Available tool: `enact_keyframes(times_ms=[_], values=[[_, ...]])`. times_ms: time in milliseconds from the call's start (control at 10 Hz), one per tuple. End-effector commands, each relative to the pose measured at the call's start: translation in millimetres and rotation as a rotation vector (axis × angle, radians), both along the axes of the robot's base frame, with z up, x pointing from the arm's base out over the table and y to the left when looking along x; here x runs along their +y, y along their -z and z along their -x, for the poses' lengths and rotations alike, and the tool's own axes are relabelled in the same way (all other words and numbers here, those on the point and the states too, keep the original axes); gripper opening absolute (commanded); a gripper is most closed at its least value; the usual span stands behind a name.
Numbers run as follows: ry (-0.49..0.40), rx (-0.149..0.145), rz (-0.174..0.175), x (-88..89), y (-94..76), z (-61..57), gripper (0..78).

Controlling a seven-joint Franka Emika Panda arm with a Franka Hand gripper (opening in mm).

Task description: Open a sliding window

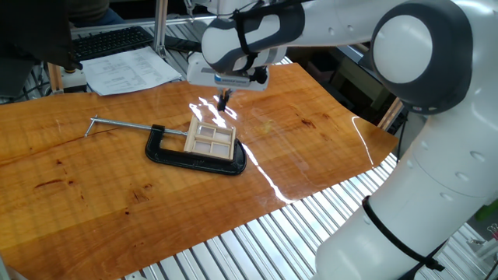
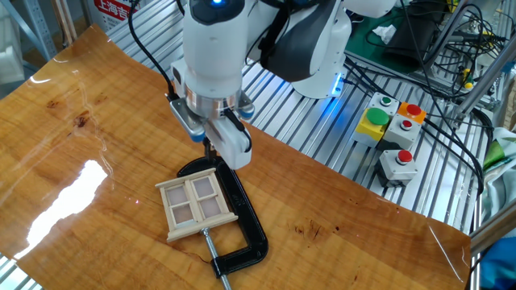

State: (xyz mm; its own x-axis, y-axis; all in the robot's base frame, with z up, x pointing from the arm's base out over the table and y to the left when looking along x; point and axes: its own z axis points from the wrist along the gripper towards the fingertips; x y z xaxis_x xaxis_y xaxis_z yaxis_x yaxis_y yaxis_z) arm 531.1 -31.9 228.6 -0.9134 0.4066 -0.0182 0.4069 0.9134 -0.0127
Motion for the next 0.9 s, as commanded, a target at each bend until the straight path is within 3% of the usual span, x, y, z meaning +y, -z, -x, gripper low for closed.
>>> enact_keyframes(times_ms=[100,900], values=[[-0.002,-0.003,0.001,-0.1,7.2,2.5,0.0],[-0.007,-0.012,0.008,4.1,52.9,8.5,0.0]])
